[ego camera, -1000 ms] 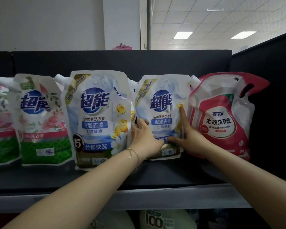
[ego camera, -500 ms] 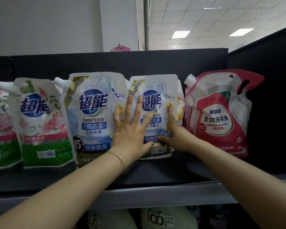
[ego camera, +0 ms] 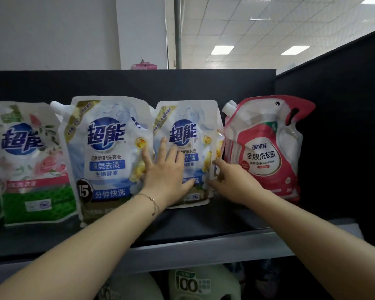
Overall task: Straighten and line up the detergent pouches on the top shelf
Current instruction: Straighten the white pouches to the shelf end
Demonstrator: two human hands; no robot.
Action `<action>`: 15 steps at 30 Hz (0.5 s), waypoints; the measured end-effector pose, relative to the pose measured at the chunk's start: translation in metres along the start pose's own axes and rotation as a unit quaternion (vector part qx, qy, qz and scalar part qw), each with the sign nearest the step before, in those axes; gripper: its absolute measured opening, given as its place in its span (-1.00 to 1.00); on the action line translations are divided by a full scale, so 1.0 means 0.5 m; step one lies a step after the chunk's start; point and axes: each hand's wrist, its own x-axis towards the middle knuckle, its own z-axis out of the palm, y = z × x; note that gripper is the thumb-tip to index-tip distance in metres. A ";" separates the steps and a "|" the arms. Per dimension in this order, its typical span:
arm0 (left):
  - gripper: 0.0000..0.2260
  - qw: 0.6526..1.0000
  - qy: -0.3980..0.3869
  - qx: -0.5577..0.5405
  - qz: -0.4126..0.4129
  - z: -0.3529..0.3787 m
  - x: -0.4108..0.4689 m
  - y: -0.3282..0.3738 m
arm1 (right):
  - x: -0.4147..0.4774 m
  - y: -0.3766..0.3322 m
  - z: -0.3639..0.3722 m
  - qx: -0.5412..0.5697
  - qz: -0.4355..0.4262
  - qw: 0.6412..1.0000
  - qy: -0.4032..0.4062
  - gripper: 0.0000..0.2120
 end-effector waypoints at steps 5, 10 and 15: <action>-0.62 0.975 0.104 -0.148 0.131 0.016 0.014 0.076 | -0.041 0.046 -0.029 -0.126 -0.075 0.980 0.135 -0.80; -0.60 0.890 0.076 -0.444 0.075 0.020 0.066 0.179 | -0.077 0.109 -0.065 -0.248 -0.173 0.921 0.244 -0.73; -0.71 0.753 0.009 -0.645 -0.134 -0.009 0.142 0.241 | -0.092 0.148 -0.076 -0.298 -0.147 0.926 0.181 -0.34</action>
